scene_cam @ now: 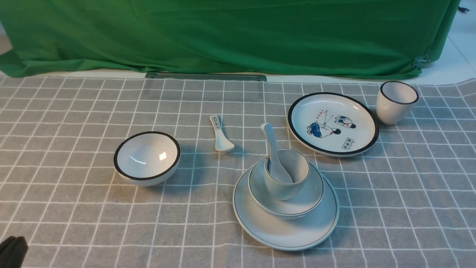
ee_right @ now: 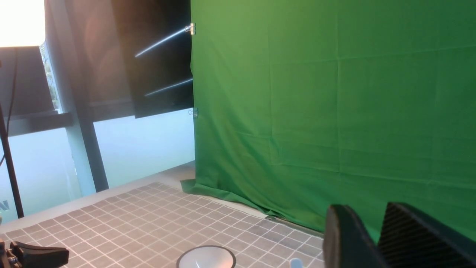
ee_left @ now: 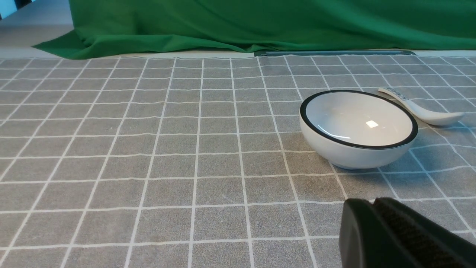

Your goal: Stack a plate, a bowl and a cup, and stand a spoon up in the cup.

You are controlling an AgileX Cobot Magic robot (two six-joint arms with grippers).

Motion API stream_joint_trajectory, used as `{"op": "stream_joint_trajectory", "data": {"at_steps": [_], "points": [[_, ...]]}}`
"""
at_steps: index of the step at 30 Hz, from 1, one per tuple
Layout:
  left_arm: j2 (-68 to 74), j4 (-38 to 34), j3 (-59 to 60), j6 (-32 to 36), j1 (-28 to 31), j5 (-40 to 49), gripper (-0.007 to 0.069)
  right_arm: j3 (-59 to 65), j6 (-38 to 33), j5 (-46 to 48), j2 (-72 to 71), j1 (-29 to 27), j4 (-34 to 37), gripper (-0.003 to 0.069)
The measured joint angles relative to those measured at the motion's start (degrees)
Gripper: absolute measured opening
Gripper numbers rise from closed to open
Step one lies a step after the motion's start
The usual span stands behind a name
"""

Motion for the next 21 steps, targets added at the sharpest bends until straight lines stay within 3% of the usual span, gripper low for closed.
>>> {"op": "stream_joint_trajectory", "data": {"at_steps": [14, 21], "points": [[0.00, 0.00, 0.00, 0.00, 0.00, 0.00, 0.0011, 0.00, -0.38, 0.00, 0.00, 0.00, 0.00, 0.0215], [0.00, 0.00, 0.00, 0.00, 0.00, 0.00, 0.0011, 1.34, -7.08, 1.00, 0.30, 0.00, -1.22, 0.0231]]}}
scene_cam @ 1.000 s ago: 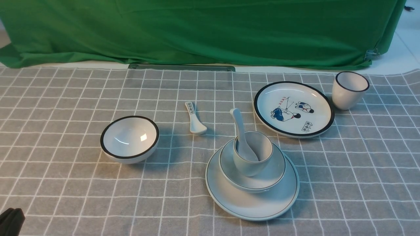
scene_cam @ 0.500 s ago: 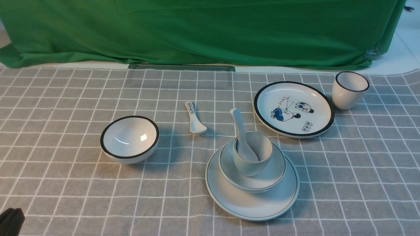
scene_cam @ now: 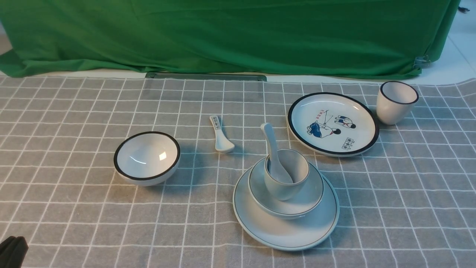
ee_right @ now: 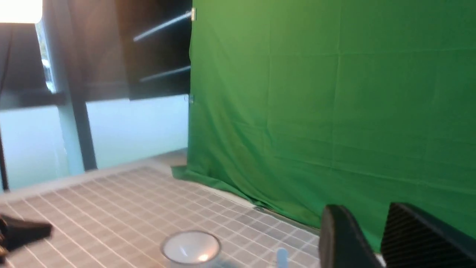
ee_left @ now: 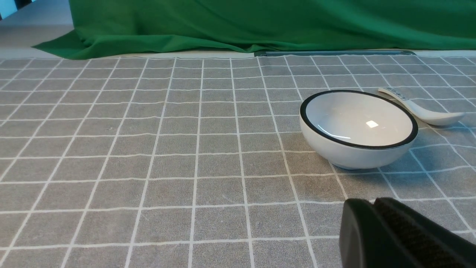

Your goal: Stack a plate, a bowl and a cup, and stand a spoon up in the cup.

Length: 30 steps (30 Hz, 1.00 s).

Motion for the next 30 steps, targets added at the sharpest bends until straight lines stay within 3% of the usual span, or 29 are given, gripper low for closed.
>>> {"op": "stream_joint_trajectory", "data": {"at_steps": [3, 8, 19, 23, 24, 25, 30], "points": [[0.00, 0.00, 0.00, 0.00, 0.00, 0.00, 0.0011, 3.52, -0.11, -1.44, 1.47, 0.00, -4.40, 0.0234], [0.00, 0.00, 0.00, 0.00, 0.00, -0.04, 0.0011, 10.19, 9.62, -3.74, 3.64, 0.00, -12.73, 0.0241], [0.00, 0.00, 0.00, 0.00, 0.00, -0.04, 0.0011, 18.81, 10.13, -6.37, 2.34, -1.68, -13.77, 0.0241], [0.00, 0.00, 0.00, 0.00, 0.00, -0.04, 0.0011, 21.57, 9.69, -6.70, 1.85, -6.06, -13.77, 0.0241], [0.00, 0.00, 0.00, 0.00, 0.00, -0.04, 0.0011, 23.91, 9.69, -6.91, 1.82, -10.59, -13.77, 0.0241], [0.00, 0.00, 0.00, 0.00, 0.00, -0.04, 0.0011, 24.44, 9.69, -6.91, 1.82, -11.13, -13.77, 0.0241], [0.00, 0.00, 0.00, 0.00, 0.00, -0.04, 0.0011, 31.02, 11.24, -6.76, 1.48, -25.27, -13.77, 0.0241]]}}
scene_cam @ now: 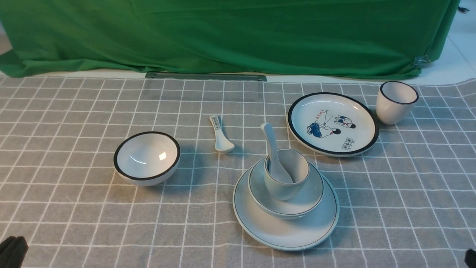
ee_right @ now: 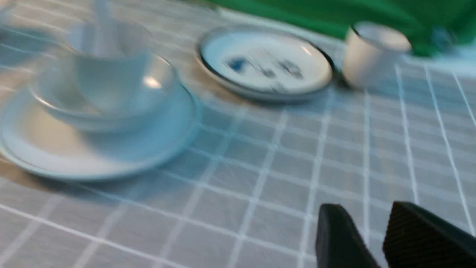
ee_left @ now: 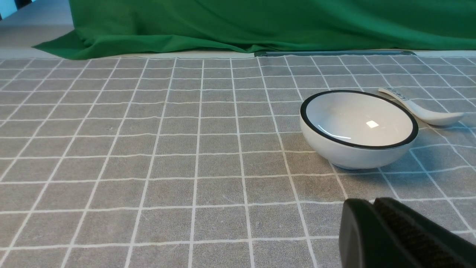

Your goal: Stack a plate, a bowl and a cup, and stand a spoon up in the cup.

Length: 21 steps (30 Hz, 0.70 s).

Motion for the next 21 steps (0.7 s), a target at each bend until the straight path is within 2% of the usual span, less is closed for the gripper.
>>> {"op": "stream_joint_trajectory", "data": {"at_steps": [3, 6, 21], "points": [[0.00, 0.00, 0.00, 0.00, 0.00, 0.00, 0.0011, 0.41, 0.90, 4.37, -2.52, -5.70, -0.05, 0.0241], [0.00, 0.00, 0.00, 0.00, 0.00, 0.00, 0.0013, 0.41, 1.37, 7.38, -7.73, -8.46, -0.05, 0.0241], [-0.05, 0.61, 0.02, 0.06, 0.00, -0.19, 0.0013, 0.41, 2.01, 9.27, -9.42, -8.47, -0.05, 0.0242]]}}
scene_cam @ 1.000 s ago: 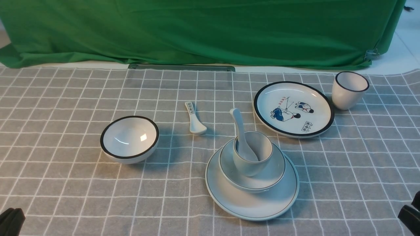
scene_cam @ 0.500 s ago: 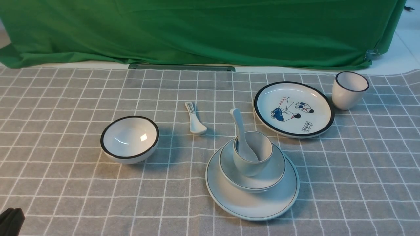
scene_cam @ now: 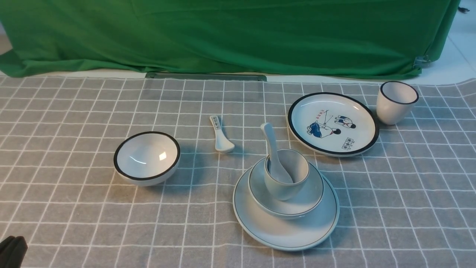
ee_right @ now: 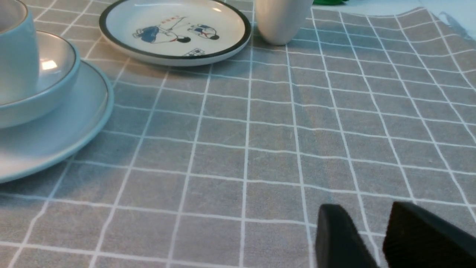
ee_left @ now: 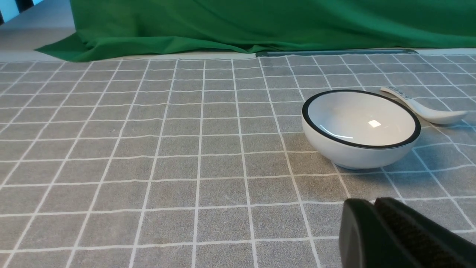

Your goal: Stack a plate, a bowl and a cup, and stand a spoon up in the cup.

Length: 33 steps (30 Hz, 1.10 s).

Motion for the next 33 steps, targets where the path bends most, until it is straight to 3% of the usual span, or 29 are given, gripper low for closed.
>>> {"op": "stream_joint_trajectory", "data": {"at_steps": [33], "points": [[0.00, 0.03, 0.00, 0.05, 0.00, 0.00, 0.0013, 0.00, 0.76, 0.00, 0.00, 0.00, 0.00, 0.0242]]}}
